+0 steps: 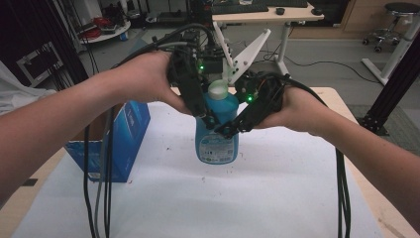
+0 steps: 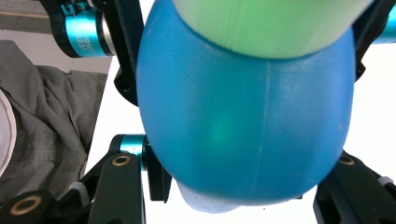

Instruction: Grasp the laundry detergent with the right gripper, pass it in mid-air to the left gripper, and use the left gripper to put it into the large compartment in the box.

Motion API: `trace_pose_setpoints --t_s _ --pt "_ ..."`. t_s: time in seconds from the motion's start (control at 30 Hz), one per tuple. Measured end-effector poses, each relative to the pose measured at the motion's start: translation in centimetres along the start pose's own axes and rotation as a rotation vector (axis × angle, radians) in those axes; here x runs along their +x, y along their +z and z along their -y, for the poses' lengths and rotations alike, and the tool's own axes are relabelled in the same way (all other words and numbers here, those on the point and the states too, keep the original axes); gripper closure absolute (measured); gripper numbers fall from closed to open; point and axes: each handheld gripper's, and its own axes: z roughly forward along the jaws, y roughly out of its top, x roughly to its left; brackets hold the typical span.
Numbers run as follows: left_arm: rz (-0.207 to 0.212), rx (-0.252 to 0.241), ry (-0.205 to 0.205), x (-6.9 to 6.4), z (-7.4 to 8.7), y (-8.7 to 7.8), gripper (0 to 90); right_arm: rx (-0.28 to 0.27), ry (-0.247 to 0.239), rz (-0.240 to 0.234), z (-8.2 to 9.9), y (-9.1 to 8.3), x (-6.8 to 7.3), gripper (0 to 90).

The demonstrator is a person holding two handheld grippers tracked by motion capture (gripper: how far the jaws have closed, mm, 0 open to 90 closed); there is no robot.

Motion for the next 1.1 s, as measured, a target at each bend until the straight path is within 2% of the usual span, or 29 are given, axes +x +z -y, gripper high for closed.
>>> trace_pose_setpoints --t_s 0.7,1.1 --pt "-0.003 0.025 -0.002 0.02 0.12 0.18 29.2 0.002 0.009 0.009 0.09 -0.03 -0.11 47.7" --pt "-0.003 0.014 -0.001 -0.07 0.10 0.15 32.3 0.000 0.008 0.010 0.05 0.05 -0.21 47.6"
